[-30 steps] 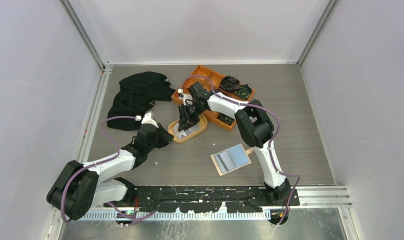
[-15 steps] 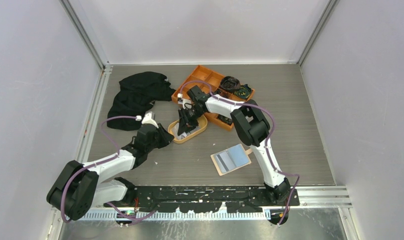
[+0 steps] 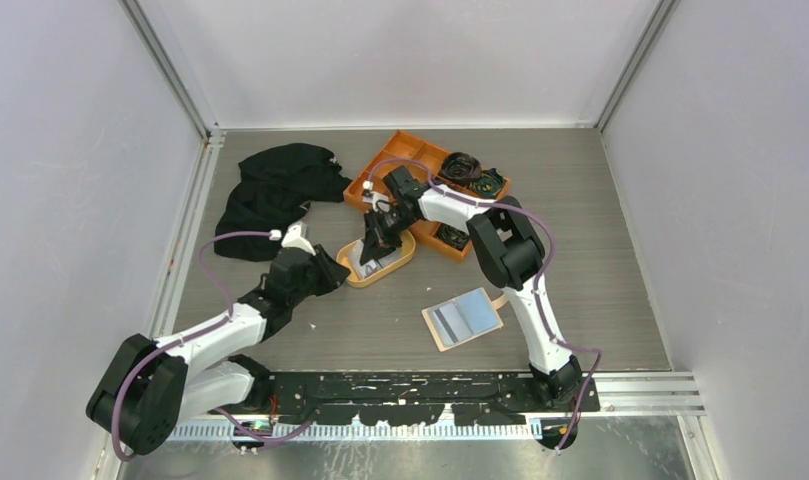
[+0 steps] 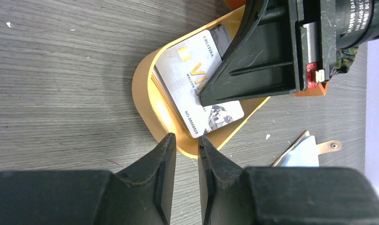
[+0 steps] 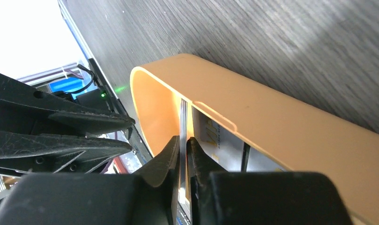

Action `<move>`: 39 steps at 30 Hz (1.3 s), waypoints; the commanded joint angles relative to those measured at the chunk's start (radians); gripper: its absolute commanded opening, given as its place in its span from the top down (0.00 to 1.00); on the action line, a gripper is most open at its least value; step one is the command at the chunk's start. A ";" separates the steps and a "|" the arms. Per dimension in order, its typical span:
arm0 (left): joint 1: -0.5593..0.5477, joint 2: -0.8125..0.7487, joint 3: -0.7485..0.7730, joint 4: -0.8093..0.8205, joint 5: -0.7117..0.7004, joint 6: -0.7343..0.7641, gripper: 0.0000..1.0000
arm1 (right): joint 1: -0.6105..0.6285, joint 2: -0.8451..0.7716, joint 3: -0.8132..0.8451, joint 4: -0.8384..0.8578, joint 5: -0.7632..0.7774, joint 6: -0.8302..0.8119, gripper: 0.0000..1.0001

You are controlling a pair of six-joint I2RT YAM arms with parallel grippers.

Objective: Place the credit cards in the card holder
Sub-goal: Pick up the credit card from the storage box.

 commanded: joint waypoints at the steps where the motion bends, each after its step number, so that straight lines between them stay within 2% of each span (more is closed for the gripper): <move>1: -0.001 -0.046 0.016 0.007 0.007 0.010 0.75 | -0.021 -0.048 0.000 0.041 -0.071 0.029 0.80; 3: 0.000 -0.056 0.012 -0.001 0.004 0.010 0.74 | -0.027 -0.052 -0.003 0.041 -0.080 0.029 0.78; 16: 0.000 -0.091 -0.004 -0.020 0.008 0.007 0.74 | -0.045 -0.061 -0.013 0.032 -0.088 0.027 0.77; 36: 0.000 -0.127 -0.015 -0.033 0.020 0.000 0.74 | -0.083 -0.102 -0.051 0.026 -0.112 0.026 0.82; 39: 0.000 -0.140 -0.017 -0.041 0.020 -0.002 0.74 | -0.093 -0.112 -0.059 0.024 -0.107 0.021 0.85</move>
